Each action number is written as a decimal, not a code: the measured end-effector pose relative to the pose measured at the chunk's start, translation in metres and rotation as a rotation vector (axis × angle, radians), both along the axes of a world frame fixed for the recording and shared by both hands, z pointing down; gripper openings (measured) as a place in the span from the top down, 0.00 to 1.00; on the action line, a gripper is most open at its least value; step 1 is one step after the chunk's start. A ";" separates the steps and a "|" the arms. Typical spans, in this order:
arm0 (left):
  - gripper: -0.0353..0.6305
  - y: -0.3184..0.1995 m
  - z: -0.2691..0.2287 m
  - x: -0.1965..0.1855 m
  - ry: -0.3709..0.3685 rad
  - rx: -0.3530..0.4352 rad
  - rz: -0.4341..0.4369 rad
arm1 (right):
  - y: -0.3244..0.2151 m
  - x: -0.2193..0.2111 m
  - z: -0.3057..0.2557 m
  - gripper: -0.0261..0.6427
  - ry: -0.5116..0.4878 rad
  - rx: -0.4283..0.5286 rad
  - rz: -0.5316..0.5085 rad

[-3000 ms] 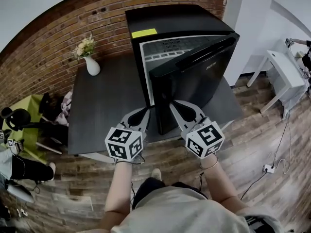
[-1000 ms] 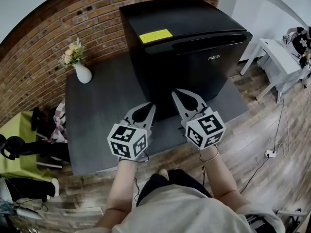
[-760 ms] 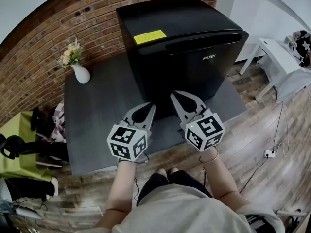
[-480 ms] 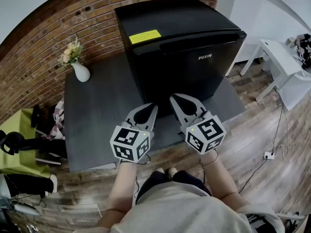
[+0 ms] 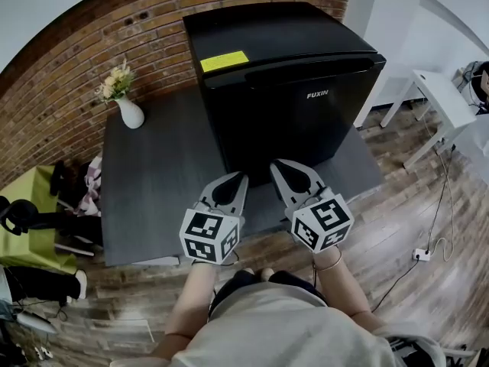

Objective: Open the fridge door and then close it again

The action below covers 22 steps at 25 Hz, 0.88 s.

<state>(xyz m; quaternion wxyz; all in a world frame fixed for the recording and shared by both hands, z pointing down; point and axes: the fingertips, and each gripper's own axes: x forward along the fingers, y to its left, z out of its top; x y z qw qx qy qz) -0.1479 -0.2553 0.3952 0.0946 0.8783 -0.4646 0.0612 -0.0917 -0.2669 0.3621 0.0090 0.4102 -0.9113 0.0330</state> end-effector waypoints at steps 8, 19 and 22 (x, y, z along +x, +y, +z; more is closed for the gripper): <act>0.94 -0.002 0.004 0.001 -0.010 -0.017 -0.032 | 0.004 0.008 0.015 0.96 0.033 -0.035 -0.006; 0.94 -0.004 0.018 0.010 -0.036 -0.050 -0.026 | 0.001 0.012 0.031 0.96 0.059 -0.075 -0.014; 0.94 -0.004 0.019 0.013 -0.036 -0.052 -0.015 | 0.001 0.011 0.033 0.96 0.060 -0.079 -0.019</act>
